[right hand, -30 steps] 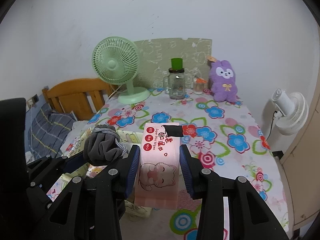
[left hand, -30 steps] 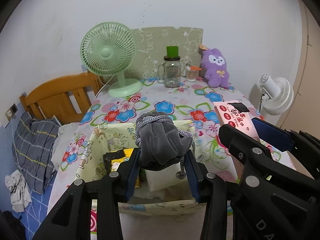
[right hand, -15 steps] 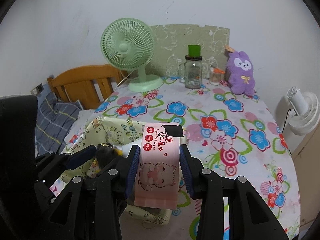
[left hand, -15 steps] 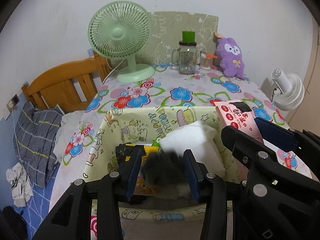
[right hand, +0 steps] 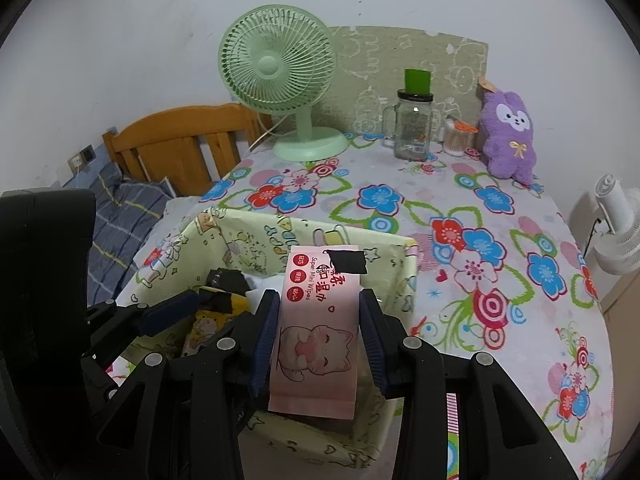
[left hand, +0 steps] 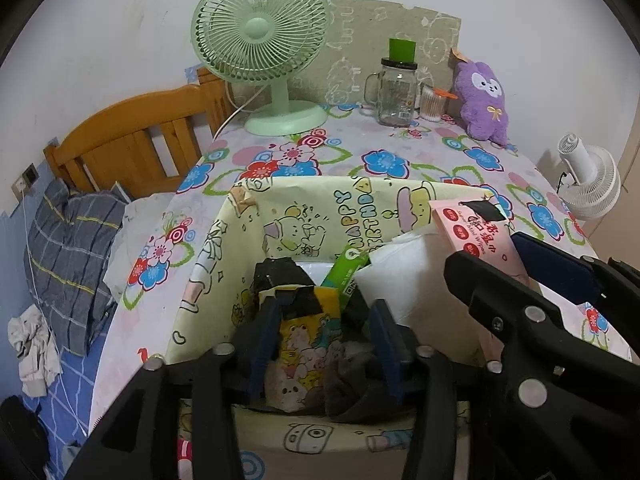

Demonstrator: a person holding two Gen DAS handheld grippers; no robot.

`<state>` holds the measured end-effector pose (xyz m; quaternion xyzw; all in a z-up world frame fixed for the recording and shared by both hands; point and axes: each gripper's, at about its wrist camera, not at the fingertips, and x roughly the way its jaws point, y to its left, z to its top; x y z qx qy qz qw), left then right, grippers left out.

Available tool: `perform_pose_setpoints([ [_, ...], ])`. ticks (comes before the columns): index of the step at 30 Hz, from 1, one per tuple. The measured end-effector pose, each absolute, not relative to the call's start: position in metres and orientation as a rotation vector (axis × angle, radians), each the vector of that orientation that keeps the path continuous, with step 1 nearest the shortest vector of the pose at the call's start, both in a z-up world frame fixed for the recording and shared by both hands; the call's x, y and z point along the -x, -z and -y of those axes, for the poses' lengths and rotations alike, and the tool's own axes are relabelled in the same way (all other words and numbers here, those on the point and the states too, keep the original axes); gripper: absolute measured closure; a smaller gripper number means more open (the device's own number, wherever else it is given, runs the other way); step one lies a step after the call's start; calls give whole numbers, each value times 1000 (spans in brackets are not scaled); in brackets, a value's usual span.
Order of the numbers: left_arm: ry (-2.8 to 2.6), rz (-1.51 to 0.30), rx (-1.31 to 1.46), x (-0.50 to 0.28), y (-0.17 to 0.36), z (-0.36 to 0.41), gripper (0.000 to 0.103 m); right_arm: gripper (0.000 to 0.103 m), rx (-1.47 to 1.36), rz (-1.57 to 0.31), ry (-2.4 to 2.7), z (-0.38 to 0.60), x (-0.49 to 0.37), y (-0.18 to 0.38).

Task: Organize soft objects
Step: 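Release the grey pouch and pink packet into the yellow box with both grippers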

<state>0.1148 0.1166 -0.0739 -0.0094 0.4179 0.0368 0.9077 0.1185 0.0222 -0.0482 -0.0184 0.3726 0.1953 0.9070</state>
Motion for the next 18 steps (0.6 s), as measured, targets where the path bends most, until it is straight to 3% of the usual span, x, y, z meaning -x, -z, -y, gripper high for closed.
perform_pose_setpoints([
  [6, -99, -825, 5, -108, 70, -121, 19, 60, 29, -786, -439, -29, -121, 51],
  [10, -110, -817, -5, -105, 69, -122, 15, 57, 15, -798, -457, -31, -121, 53],
  [12, -105, -818, 2, -104, 68, -123, 14, 52, 19, -794, -453, -31, -120, 53],
  [14, -101, -812, 11, -101, 66, -124, 12, 34, 12, -791, -447, -30, -119, 52],
  [16, -102, -803, 9, -99, 64, -123, 10, 26, 1, -783, -439, -28, -117, 51],
  [18, -103, -792, 5, -96, 61, -121, 9, 25, -1, -770, -430, -25, -114, 48],
])
